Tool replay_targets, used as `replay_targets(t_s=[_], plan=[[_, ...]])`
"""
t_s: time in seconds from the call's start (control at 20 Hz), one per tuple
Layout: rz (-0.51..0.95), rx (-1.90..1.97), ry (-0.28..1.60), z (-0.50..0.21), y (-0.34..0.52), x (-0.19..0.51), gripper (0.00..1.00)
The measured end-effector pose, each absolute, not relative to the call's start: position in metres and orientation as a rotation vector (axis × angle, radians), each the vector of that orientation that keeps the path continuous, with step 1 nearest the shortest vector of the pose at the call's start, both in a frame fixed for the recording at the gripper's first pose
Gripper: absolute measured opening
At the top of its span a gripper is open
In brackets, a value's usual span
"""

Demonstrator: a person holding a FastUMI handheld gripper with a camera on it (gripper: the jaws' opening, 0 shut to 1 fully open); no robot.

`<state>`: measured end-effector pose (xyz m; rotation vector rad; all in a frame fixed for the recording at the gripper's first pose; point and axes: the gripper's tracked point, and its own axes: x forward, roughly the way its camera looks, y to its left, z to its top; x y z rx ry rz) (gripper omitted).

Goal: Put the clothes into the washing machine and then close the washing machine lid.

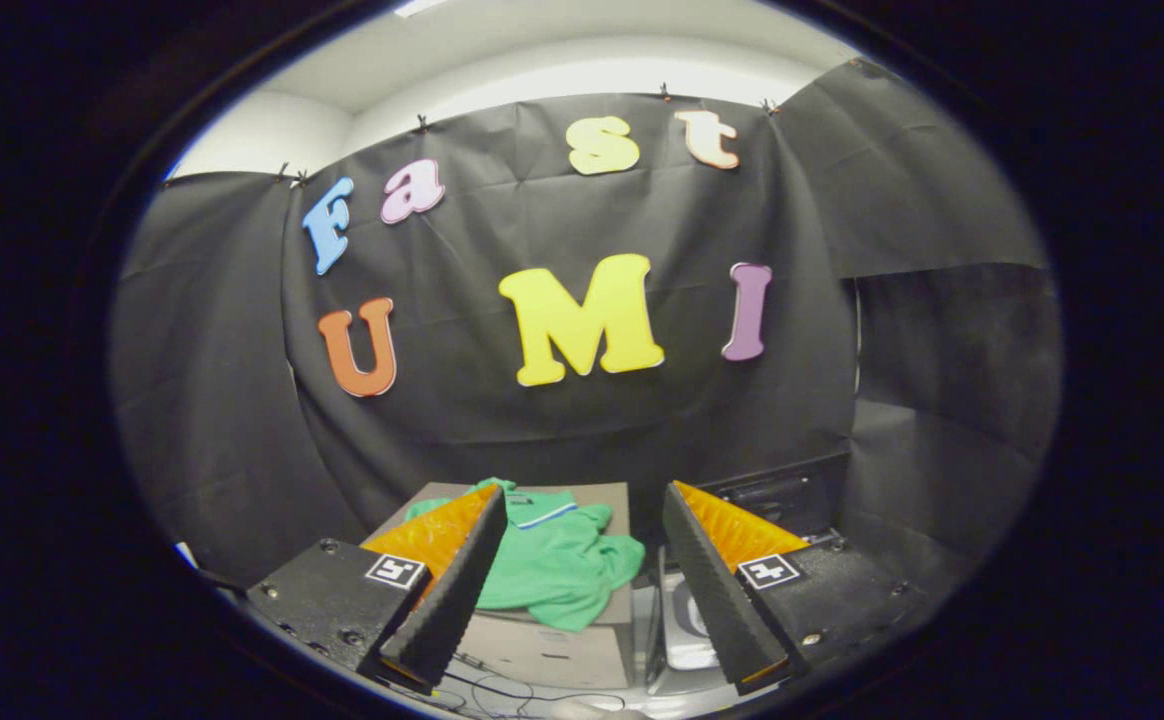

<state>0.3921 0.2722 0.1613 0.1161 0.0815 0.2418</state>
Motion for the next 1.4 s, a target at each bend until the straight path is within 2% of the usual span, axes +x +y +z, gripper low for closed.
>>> replay_targets(t_s=[0.4,0.65,1.05,1.4], plan=[[0.298,0.088,0.228,0.115,0.376,0.484,0.99],[0.254,0.064,0.397,0.061,0.406,0.527,0.99],[0.175,-0.045,0.614,-0.010,0.418,0.547,0.98],[0.142,-0.069,0.625,-0.010,0.419,0.549,0.99]])
